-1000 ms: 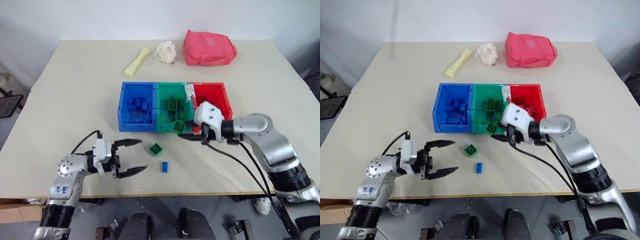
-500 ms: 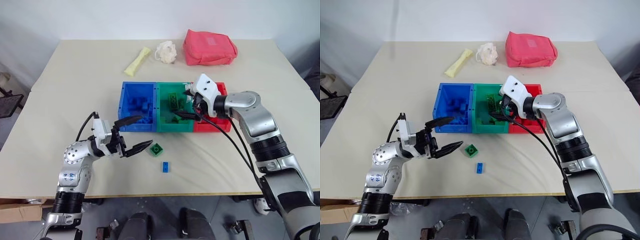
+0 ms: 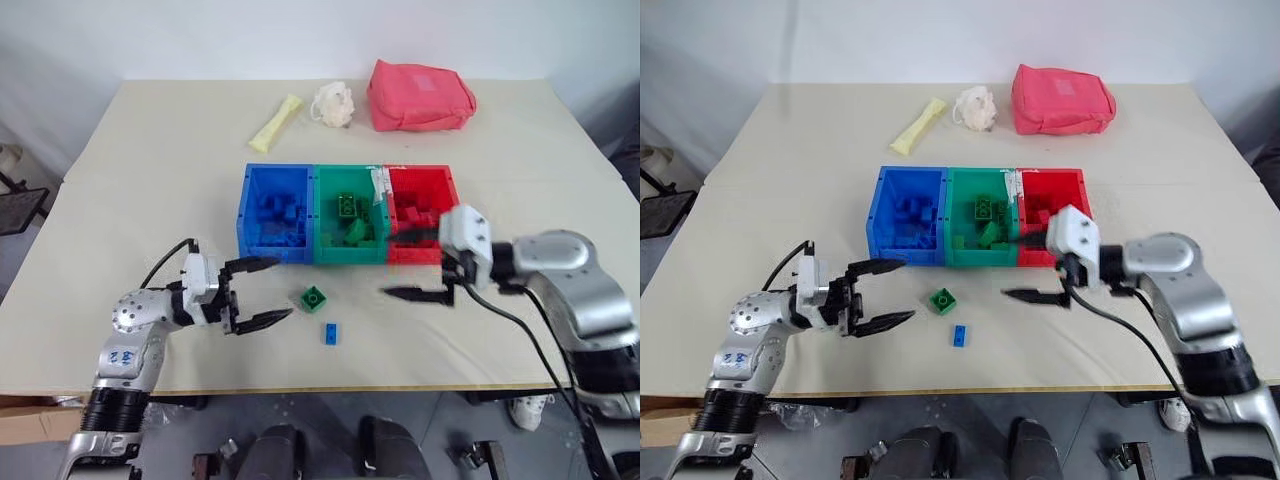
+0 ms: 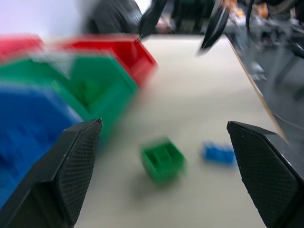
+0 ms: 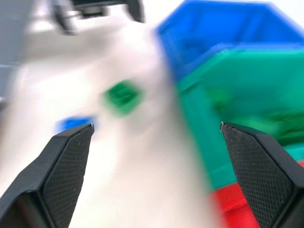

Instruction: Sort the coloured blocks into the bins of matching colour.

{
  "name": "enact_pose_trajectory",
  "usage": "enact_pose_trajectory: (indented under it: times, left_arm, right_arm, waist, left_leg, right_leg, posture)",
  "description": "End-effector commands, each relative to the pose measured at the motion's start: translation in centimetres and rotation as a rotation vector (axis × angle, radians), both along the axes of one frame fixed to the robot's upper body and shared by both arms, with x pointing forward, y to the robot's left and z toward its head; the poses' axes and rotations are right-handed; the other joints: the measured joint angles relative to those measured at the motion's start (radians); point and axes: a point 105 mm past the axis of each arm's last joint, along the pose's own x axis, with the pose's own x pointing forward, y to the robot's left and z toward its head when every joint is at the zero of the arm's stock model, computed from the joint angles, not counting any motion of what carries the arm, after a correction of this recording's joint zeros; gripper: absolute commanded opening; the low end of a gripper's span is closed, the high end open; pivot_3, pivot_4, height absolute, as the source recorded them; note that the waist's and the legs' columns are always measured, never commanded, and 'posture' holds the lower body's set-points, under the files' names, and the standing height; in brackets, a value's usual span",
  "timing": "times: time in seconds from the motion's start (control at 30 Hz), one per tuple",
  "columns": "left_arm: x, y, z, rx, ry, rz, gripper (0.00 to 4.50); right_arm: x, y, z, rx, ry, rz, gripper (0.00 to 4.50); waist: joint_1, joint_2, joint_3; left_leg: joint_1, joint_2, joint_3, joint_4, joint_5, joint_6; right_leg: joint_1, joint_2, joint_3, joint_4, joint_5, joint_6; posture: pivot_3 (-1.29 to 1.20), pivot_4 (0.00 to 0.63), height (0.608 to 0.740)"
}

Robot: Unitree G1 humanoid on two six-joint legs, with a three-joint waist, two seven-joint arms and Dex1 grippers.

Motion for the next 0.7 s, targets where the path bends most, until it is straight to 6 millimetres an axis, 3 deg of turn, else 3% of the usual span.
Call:
enact_pose_trajectory:
  times: [0.03, 0.17, 0.37, 0.7]
  left_arm:
    - [-0.8, 0.4, -0.4, 0.038, 0.025, -0.030, 4.50]
    - [-1.7, 0.7, -0.9, 0.085, 0.076, -0.028, 4.50]
    - [-2.8, 0.6, -1.0, 0.111, 0.115, -0.011, 4.50]
    - [-5.2, -3.0, -0.7, 0.120, 0.110, 0.106, 4.50]
  right_arm:
    - [-1.6, -1.0, 0.7, -0.008, -0.036, 0.065, 4.47]
    - [-2.2, -2.5, -0.5, -0.037, -0.007, 0.070, 4.47]
    - [-1.8, -2.9, -0.6, 0.003, 0.018, 0.089, 4.47]
    - [-2.0, -4.2, -0.6, 0.081, 0.095, 0.178, 4.47]
  waist:
    - [0.000, 0.000, 0.000]
    - [-0.001, 0.000, 0.000]
    - [-0.001, 0.000, 0.000]
    - [0.001, 0.000, 0.000]
  left_leg:
    - [0.000, 0.000, 0.000, 0.000, 0.000, 0.000]
    - [0.000, 0.001, 0.000, 0.000, 0.000, 0.000]
    - [0.000, 0.001, -0.001, 0.000, 0.000, -0.001]
    - [0.001, 0.001, -0.003, -0.001, 0.000, -0.001]
  right_leg:
    - [0.000, 0.000, 0.001, 0.000, 0.000, 0.000]
    - [0.000, -0.001, 0.004, -0.001, 0.000, 0.000]
    - [0.001, -0.006, 0.006, -0.002, 0.000, 0.000]
    - [0.003, -0.008, 0.005, -0.005, 0.000, 0.000]
  posture:
    - [0.00, 0.150, 0.740]
    - [0.00, 0.150, 0.740]
    - [0.00, 0.150, 0.740]
    - [0.00, 0.150, 0.740]
